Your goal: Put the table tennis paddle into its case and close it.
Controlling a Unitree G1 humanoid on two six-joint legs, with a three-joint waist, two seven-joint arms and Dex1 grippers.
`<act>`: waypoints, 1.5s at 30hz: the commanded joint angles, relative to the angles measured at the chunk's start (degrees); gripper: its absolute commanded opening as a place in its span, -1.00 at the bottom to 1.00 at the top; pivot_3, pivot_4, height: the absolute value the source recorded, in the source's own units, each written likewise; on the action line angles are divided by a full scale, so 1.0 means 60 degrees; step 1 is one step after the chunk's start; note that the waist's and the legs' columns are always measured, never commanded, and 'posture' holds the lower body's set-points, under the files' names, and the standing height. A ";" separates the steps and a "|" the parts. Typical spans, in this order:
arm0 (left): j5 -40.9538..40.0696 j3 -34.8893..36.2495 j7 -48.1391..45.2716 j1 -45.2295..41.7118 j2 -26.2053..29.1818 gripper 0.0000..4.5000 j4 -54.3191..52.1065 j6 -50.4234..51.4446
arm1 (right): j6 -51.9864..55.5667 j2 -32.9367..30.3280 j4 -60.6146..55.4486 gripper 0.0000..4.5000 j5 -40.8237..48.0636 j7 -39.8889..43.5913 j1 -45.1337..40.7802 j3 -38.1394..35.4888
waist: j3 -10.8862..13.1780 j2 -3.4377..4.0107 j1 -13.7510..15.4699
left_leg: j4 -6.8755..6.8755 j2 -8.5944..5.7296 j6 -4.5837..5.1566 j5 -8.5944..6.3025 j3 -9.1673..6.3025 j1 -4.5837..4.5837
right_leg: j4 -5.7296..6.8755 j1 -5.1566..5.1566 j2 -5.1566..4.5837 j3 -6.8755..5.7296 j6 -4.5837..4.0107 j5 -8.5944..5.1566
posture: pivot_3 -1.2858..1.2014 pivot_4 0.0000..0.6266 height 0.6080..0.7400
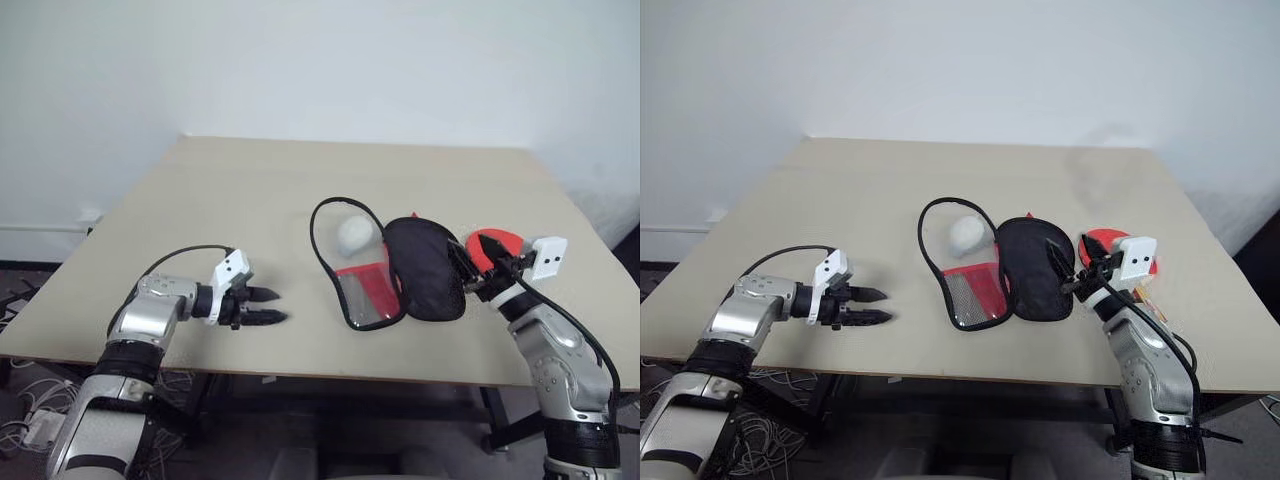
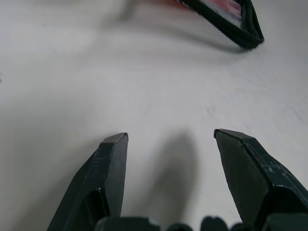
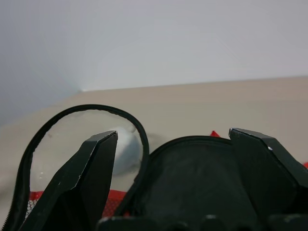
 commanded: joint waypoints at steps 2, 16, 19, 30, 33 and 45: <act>-0.0203 0.0267 0.0165 -0.0089 0.0069 0.37 -0.0566 0.0117 | -0.0261 0.0031 0.0052 0.78 -0.0147 0.0086 -0.0294 0.0039 | 0.0000 0.0000 0.0000 | 0.0001 -0.0001 0.0000 0.0000 -0.0001 0.0000 | 0.0000 0.0001 -0.0001 -0.0001 0.0000 0.0000 | 0.03 -1.00 0.82; -0.0339 -0.0113 0.0047 -0.0246 -0.0044 0.37 -0.1039 0.0878 | 0.0341 -0.0391 0.0497 0.78 -0.0197 -0.0682 -0.0315 -0.0855 | 0.0003 0.0004 -0.0005 | 0.0000 -0.0001 -0.0001 0.0000 0.0003 0.0001 | 0.0003 -0.0004 -0.0001 0.0001 -0.0001 0.0000 | 0.03 -1.00 0.82; -0.0238 -0.0399 0.0021 -0.0389 -0.0174 0.37 -0.1026 0.1122 | 0.0827 -0.0872 0.1025 0.78 -0.0449 -0.0998 -0.0482 -0.1109 | 0.0003 0.0005 -0.0003 | 0.0000 -0.0001 -0.0001 0.0001 0.0006 0.0001 | 0.0003 -0.0002 -0.0001 0.0002 0.0000 0.0000 | 0.03 -1.00 0.82; -0.0074 -0.0880 0.0029 -0.0587 -0.0653 0.37 -0.0766 0.0884 | 0.3365 -0.3277 0.3274 0.78 -0.0629 -0.0350 -0.1043 -0.1463 | 0.0010 0.0018 -0.0013 | 0.0002 -0.0004 0.0001 0.0001 0.0008 0.0003 | 0.0001 0.0001 -0.0001 0.0007 -0.0001 0.0000 | 0.03 -1.00 0.82; -0.0024 -0.0936 0.0002 -0.0670 -0.0711 0.37 -0.0644 0.0818 | 0.3716 -0.3521 0.3937 0.78 -0.0612 0.0134 -0.1348 -0.1369 | 0.0012 0.0023 -0.0141 | 0.0001 -0.0004 0.0002 0.0001 0.0008 0.0007 | 0.0004 0.0000 0.0003 0.0014 -0.0001 0.0000 | 0.03 -1.00 0.82; 0.0053 -0.0936 0.0154 -0.1053 -0.0947 0.37 -0.0845 0.1161 | 0.3009 -0.3740 0.6416 0.78 -0.2058 0.0780 -0.2661 -0.0299 | 0.0015 0.0027 -0.0230 | 0.0003 -0.0006 0.0005 0.0004 0.0008 0.0011 | 0.0003 0.0005 0.0003 0.0018 0.0001 0.0001 | 0.03 -1.00 0.82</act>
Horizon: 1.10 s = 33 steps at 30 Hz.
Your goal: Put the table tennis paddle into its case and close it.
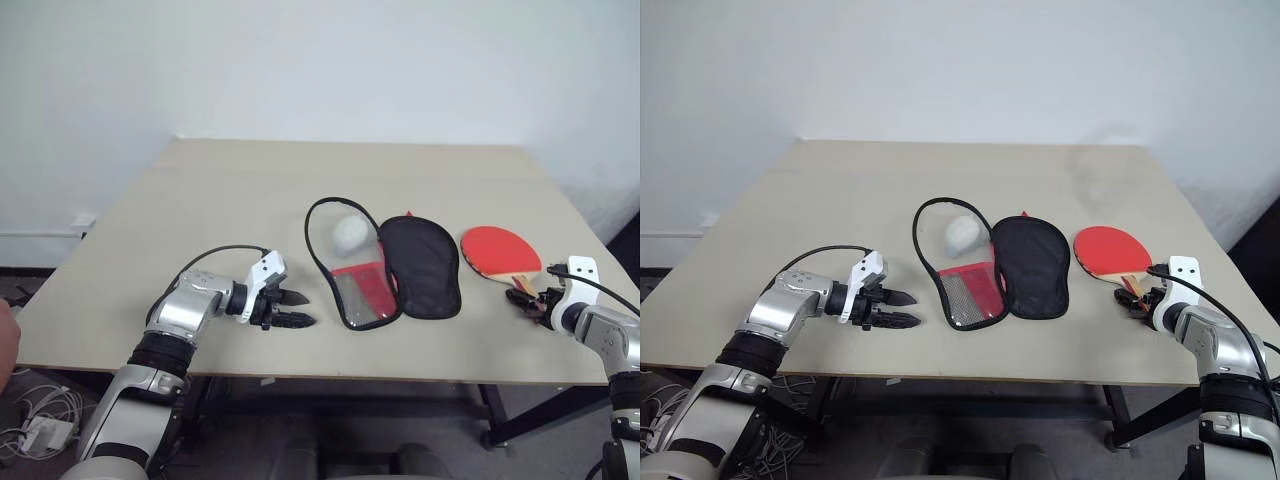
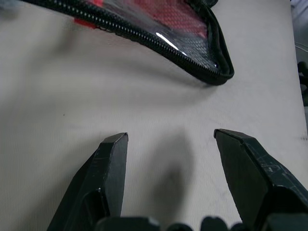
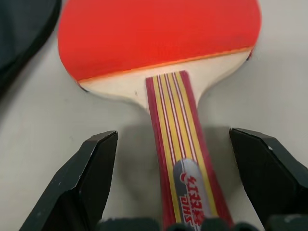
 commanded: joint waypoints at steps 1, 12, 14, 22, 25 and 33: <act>-0.0022 0.0024 0.0066 -0.0258 0.0041 0.37 -0.0502 0.0143 | -0.0486 -0.0201 0.0393 0.78 -0.0464 0.0115 -0.0573 0.0196 | 0.0000 0.0001 0.0002 | 0.0000 0.0000 0.0000 0.0000 -0.0001 0.0000 | 0.0000 0.0000 0.0000 -0.0001 0.0000 0.0000 | 0.03 -1.00 0.82; -0.0200 0.0001 0.0221 -0.0093 0.0055 0.37 -0.1527 0.0963 | -0.0826 -0.0009 0.0915 -0.24 -0.0869 0.0150 -0.0976 0.0214 | -0.0001 -0.0003 -0.0192 | 0.0007 -0.0003 0.0000 0.0000 0.0000 0.0001 | -0.0002 0.0008 -0.0002 0.0006 0.0003 0.0002 | 0.03 -1.00 0.82; -0.0215 0.0013 0.0240 -0.0102 0.0067 0.37 -0.1637 0.1107 | -0.0824 0.0007 0.0804 -0.49 -0.0864 0.0063 -0.0901 0.0122 | 0.0000 -0.0003 -0.0210 | 0.0009 -0.0004 0.0000 0.0000 0.0002 0.0001 | -0.0002 0.0011 -0.0003 0.0008 0.0003 0.0002 | 0.03 -1.00 0.82; -0.0193 -0.0057 0.0246 -0.0158 -0.0018 0.37 -0.1641 0.1236 | -0.0990 0.0387 -0.0809 -0.49 -0.0465 -0.1198 -0.0515 -0.1029 | 0.0016 0.0023 -0.0200 | 0.0008 -0.0007 0.0000 0.0000 0.0000 -0.0005 | -0.0002 0.0003 -0.0005 0.0010 0.0004 0.0001 | 0.03 -1.00 0.82; -0.0176 -0.0094 0.0220 -0.0187 -0.0041 0.37 -0.1489 0.1148 | -0.0143 0.0643 -0.2140 -0.49 0.0019 -0.1407 -0.0311 -0.1385 | 0.0026 0.0043 -0.0204 | 0.0003 -0.0007 0.0000 0.0000 0.0002 -0.0007 | 0.0002 -0.0006 -0.0005 0.0013 0.0004 0.0001 | 0.03 -1.00 0.82; -0.0046 -0.0216 0.0091 -0.0299 -0.0157 0.37 -0.0817 0.0677 | 0.2023 0.2637 -0.5329 -0.49 0.0580 -0.2828 -0.0689 -0.0620 | 0.0026 0.0041 -0.0216 | -0.0002 0.0000 0.0000 0.0000 0.0002 -0.0002 | 0.0018 -0.0015 0.0008 0.0024 0.0004 0.0001 | 0.03 -1.00 0.82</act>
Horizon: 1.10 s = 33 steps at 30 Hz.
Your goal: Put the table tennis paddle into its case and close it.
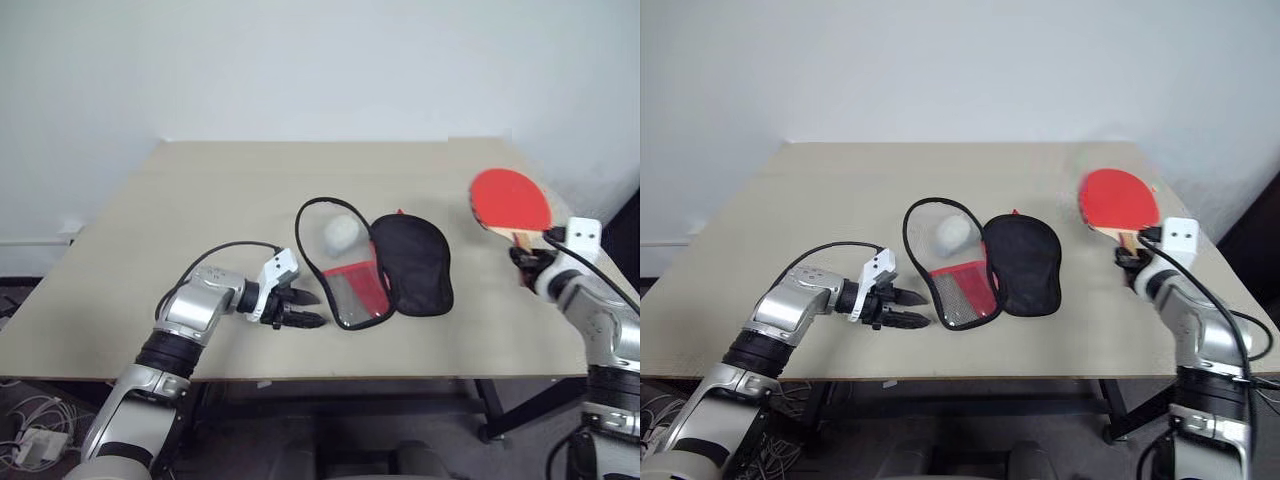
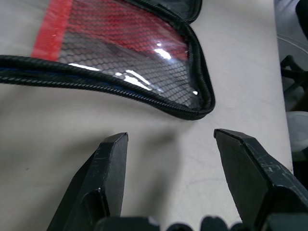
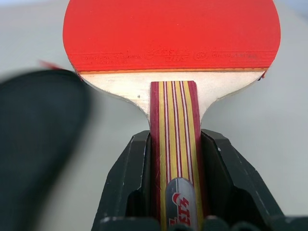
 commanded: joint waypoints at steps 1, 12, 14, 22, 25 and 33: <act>-0.0007 0.0036 -0.0123 -0.0306 0.0033 0.37 0.0342 -0.0426 | 0.0533 0.0968 -0.0970 -0.49 0.0062 -0.0895 -0.0720 0.0509 | 0.0000 0.0000 -0.0002 | 0.0000 0.0000 0.0000 0.0000 0.0000 0.0001 | 0.0001 0.0000 -0.0001 0.0000 0.0000 0.0000 | 0.03 -1.00 0.82; 0.0172 0.0004 -0.0294 -0.0400 -0.0053 0.37 0.1628 -0.1541 | 0.0294 0.2691 0.0063 -0.49 -0.0465 -0.1675 -0.0789 0.1477 | -0.0001 -0.0003 0.0106 | 0.0001 -0.0007 -0.0002 0.0002 0.0000 -0.0021 | 0.0010 -0.0023 -0.0011 -0.0009 0.0000 0.0001 | 0.03 -1.00 0.82; 0.0220 -0.0011 -0.0315 -0.0405 -0.0054 0.37 0.1816 -0.1697 | 0.0260 0.2847 0.0189 -0.49 -0.0555 -0.1694 -0.0675 0.1627 | -0.0001 -0.0003 0.0102 | 0.0001 -0.0007 -0.0003 0.0002 0.0003 -0.0022 | 0.0016 -0.0028 -0.0012 -0.0007 -0.0001 0.0001 | 0.03 -1.00 0.82; 0.0337 -0.0073 -0.0392 -0.0542 -0.0137 0.37 0.2312 -0.2060 | 0.0015 0.3181 0.0729 -0.49 -0.0910 -0.1831 -0.0415 0.1901 | -0.0004 -0.0006 0.0096 | 0.0004 -0.0008 -0.0010 0.0007 0.0005 -0.0019 | 0.0065 -0.0044 -0.0011 -0.0001 -0.0001 0.0000 | 0.03 -1.00 0.82; 0.0384 -0.0092 -0.0423 -0.0657 -0.0176 0.37 0.2495 -0.2130 | -0.0007 0.3142 0.0504 -0.49 -0.1055 -0.1851 -0.0199 0.2008 | -0.0009 -0.0014 0.0100 | 0.0004 -0.0008 -0.0010 0.0008 0.0002 -0.0017 | 0.0069 -0.0043 -0.0011 -0.0004 -0.0001 0.0000 | 0.03 -1.00 0.82; 0.0482 -0.0117 -0.0496 -0.0838 -0.0280 0.37 0.2605 -0.2069 | 0.0214 0.2980 0.0026 -0.49 -0.1066 -0.1962 0.0167 0.1810 | -0.0011 -0.0018 0.0125 | 0.0006 -0.0008 -0.0009 0.0008 -0.0002 -0.0016 | 0.0068 -0.0038 -0.0011 -0.0007 -0.0001 -0.0001 | 0.03 -1.00 0.82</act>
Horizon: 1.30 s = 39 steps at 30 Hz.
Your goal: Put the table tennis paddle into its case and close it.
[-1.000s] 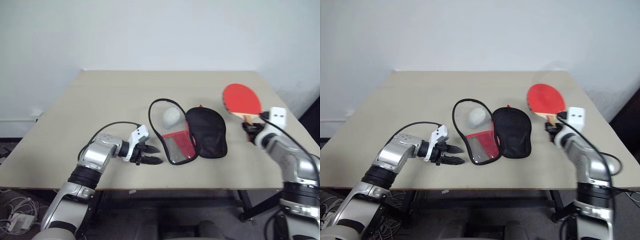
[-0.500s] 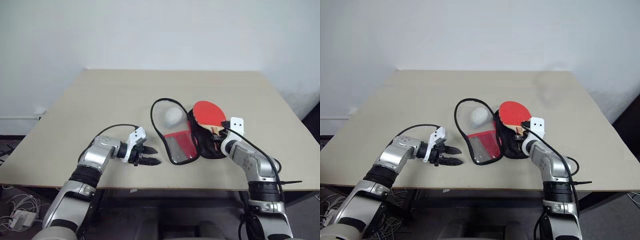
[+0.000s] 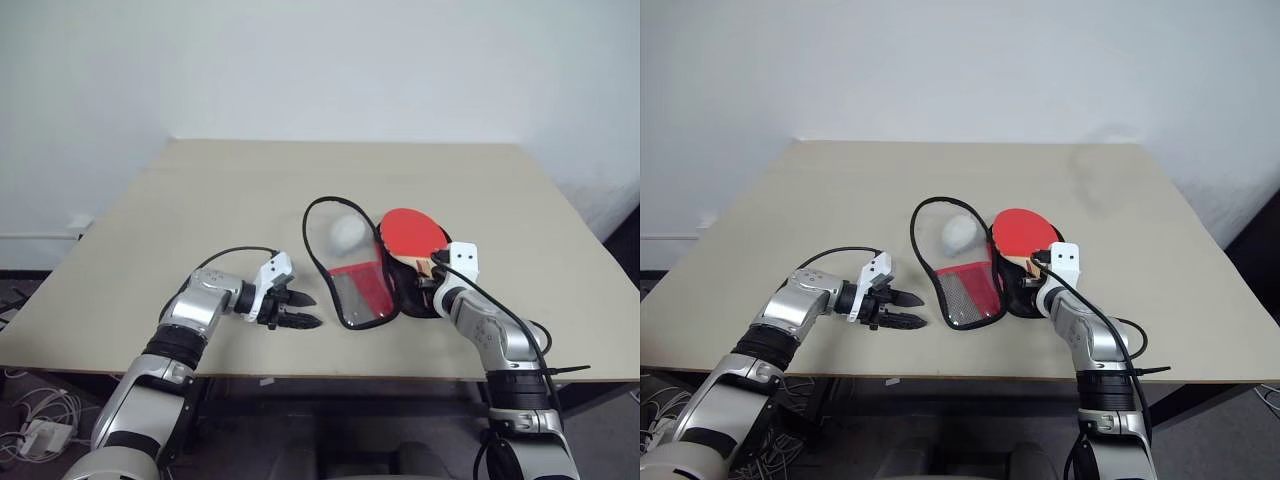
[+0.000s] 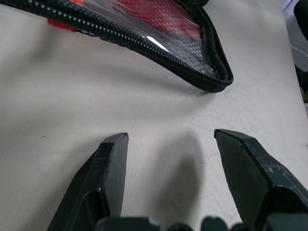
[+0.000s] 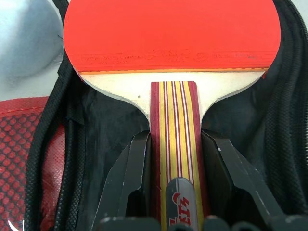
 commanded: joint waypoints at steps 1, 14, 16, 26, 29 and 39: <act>0.0190 -0.0029 0.0062 -0.0254 -0.0020 0.37 0.0013 0.0025 | 0.0245 -0.0147 -0.0562 -0.49 -0.0051 -0.0158 0.0274 -0.0253 | -0.0001 -0.0001 0.0005 | 0.0000 0.0000 0.0000 0.0000 0.0000 -0.0001 | -0.0001 0.0000 0.0000 0.0000 0.0000 0.0000 | 0.03 -1.00 0.82; 0.0182 0.0018 0.0091 -0.0122 -0.0123 0.37 -0.0277 0.0107 | 0.0297 0.0066 0.0018 -0.49 -0.0220 -0.0254 0.0383 -0.0020 | -0.0012 -0.0019 -0.0002 | 0.0001 0.0000 0.0000 0.0000 -0.0004 0.0007 | -0.0001 0.0007 0.0000 -0.0002 0.0000 -0.0001 | 0.03 -1.00 0.82; 0.0169 0.0027 0.0091 -0.0169 -0.0139 0.37 -0.0294 0.0123 | 0.0297 0.0158 0.0193 -0.49 -0.0234 -0.0288 0.0278 0.0027 | -0.0020 -0.0033 -0.0019 | 0.0001 0.0001 0.0000 0.0000 -0.0003 0.0018 | -0.0001 0.0016 0.0000 -0.0002 0.0000 -0.0001 | 0.03 -1.00 0.82; 0.0037 0.0197 0.0248 -0.0468 -0.0347 0.37 -0.0385 0.0159 | 0.0387 -0.0064 -0.0352 0.83 0.0039 0.0233 0.0171 0.0063 | -0.0027 -0.0048 -0.0080 | -0.0004 0.0005 0.0000 0.0000 -0.0009 0.0040 | 0.0002 0.0033 0.0004 -0.0006 -0.0002 -0.0002 | 0.03 -1.00 0.82; -0.0066 0.0363 0.0542 -0.0771 -0.0671 0.37 -0.0199 0.0153 | 0.0217 -0.0496 -0.1753 0.83 0.0492 0.0962 0.0502 -0.0087 | -0.0023 -0.0047 -0.0017 | 0.0000 0.0002 0.0000 0.0000 -0.0013 0.0012 | -0.0001 0.0017 0.0000 -0.0011 -0.0002 -0.0002 | 0.03 -1.00 0.82; -0.0644 0.0361 0.0262 -0.1830 -0.2199 0.37 0.0023 0.0665 | -0.0963 -0.1901 -0.4946 0.83 0.3169 0.2870 0.0848 -0.2600 | 0.0011 -0.0052 -0.0009 | 0.0008 0.0001 0.0002 0.0000 -0.0006 -0.0013 | 0.0007 -0.0013 0.0004 0.0000 0.0003 -0.0004 | 0.03 -1.00 0.82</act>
